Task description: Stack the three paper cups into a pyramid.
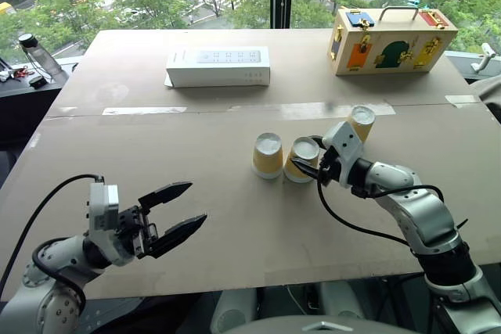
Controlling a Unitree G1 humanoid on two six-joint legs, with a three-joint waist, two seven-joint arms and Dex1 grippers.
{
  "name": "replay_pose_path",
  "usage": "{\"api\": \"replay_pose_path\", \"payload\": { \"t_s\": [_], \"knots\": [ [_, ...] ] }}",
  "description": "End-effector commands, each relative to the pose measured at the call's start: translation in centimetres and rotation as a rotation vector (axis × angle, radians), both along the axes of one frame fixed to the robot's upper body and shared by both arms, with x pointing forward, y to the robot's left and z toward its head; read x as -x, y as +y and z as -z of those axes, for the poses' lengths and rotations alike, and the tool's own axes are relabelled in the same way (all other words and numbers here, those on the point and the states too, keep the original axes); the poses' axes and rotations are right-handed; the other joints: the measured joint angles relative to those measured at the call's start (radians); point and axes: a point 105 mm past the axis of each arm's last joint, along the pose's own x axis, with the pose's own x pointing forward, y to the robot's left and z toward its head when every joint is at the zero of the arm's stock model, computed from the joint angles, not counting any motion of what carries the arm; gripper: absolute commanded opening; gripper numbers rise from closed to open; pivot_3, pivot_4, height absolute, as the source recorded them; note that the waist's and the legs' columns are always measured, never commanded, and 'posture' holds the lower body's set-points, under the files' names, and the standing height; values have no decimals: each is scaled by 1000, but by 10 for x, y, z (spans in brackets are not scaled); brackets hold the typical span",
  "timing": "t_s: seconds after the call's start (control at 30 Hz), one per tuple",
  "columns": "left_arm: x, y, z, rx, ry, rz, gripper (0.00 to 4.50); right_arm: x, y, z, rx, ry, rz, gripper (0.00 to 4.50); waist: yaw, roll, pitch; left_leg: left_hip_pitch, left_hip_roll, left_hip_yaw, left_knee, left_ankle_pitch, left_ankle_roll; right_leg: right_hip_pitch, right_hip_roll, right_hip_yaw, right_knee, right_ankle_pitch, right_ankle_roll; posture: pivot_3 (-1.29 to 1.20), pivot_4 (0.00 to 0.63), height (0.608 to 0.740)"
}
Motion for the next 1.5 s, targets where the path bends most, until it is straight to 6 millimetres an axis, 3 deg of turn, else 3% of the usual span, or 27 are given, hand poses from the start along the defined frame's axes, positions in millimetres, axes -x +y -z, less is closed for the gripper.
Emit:
{"api": "replay_pose_path", "payload": {
  "t_s": [0.03, 0.13, 0.27, 0.37, 0.43, 0.57, 0.73, 1.07, 1.1, 1.13, 1.2, 1.27, 1.4, 1.5],
  "knots": [
    [0, -3, -7, 6, -39, 15, 4500, 3, -3, -16, 1, -76, -26, 4404, 0, 0, 0, 0, 0, 0, 0, 0, 0, 0, 0, 0, 0, 0, 0, 0, 150, 740],
    [-2, -6, -7, 15, -39, 25, 4500, 10, -11, -38, -53, -108, -42, 4404, 3, 0, 0, 0, 0, 0, 0, 0, 0, 0, 0, 0, 0, 0, 0, 0, 150, 740],
    [-5, -10, -7, 31, -39, 50, 4500, 25, -25, -85, -194, -160, -86, 4404, 1, 1, 0, 0, 0, 0, 0, 0, 0, 0, 0, 0, 0, 0, 0, 0, 150, 740],
    [-6, -13, -8, 36, -41, 60, 4500, 22, -34, -99, -243, -163, -52, 4404, -3, 0, 0, 0, 0, 0, 0, 0, 0, 0, -2, 0, 0, 0, 0, 0, 150, 740],
    [-8, -16, -11, 39, -51, 73, 4500, 8, -45, -103, -222, -171, 34, 4404, -3, 0, 0, 0, 1, -1, 0, 0, 0, 0, -2, -1, 0, 0, 0, 0, 150, 740],
    [-10, -22, -19, 45, -78, 100, 4500, -33, -74, -84, -79, -163, 275, 4404, -2, 0, 0, 0, 0, 0, 0, 0, 0, 0, -2, 0, 1, 0, 0, 0, 150, 740],
    [-10, -24, -26, 36, -97, 111, 4500, -62, -96, -63, -41, -100, 430, 4404, -1, 1, 0, 0, 0, 1, 0, 0, 0, 0, 1, 1, 0, 0, 0, 0, 150, 740],
    [-4, -25, -24, 34, -88, 95, 4500, -74, -113, -39, -71, 7, 507, 4404, -3, 1, 1, 0, 0, 2, -1, 0, 0, 0, 1, 1, -1, 0, 0, 0, 150, 740],
    [-4, -25, -24, 34, -87, 95, 4500, -74, -113, -37, -74, 13, 508, 3895, -3, 1, 1, 0, 0, 1, -1, 0, 0, 0, 1, 1, -1, 0, 0, 0, 150, 740],
    [-5, -24, -24, 34, -86, 95, 4500, -74, -114, -37, -76, 13, 509, 3750, -2, 1, 1, 0, 0, 1, -1, 0, 0, 0, 1, 1, -1, 0, 0, 0, 150, 740],
    [-5, -24, -24, 33, -86, 93, 4500, -72, -113, -39, -87, -1, 500, 2726, -3, 1, 1, 0, 0, 1, -1, 0, 0, 0, 1, 1, -1, 0, 0, 0, 150, 740],
    [-6, -23, -24, 33, -86, 91, 4500, -71, -111, -43, -96, -17, 489, 2148, -3, 1, 1, 0, 0, 2, -1, 0, 0, 0, 1, 1, -1, 0, 0, 0, 150, 740],
    [-7, -21, -22, 41, -78, 74, 4500, -55, -94, -71, -174, -75, 320, 2131, -3, 2, 1, 0, 0, 1, -1, 0, 0, 0, 1, 1, -1, 0, 0, 0, 150, 740],
    [-9, -13, -20, 49, -64, 45, 4500, -35, -68, -103, -224, -106, 126, 2131, -5, 3, 2, 0, 0, 1, -1, 0, 0, 0, 1, 1, -1, 0, 0, 0, 150, 740]
  ]
}}
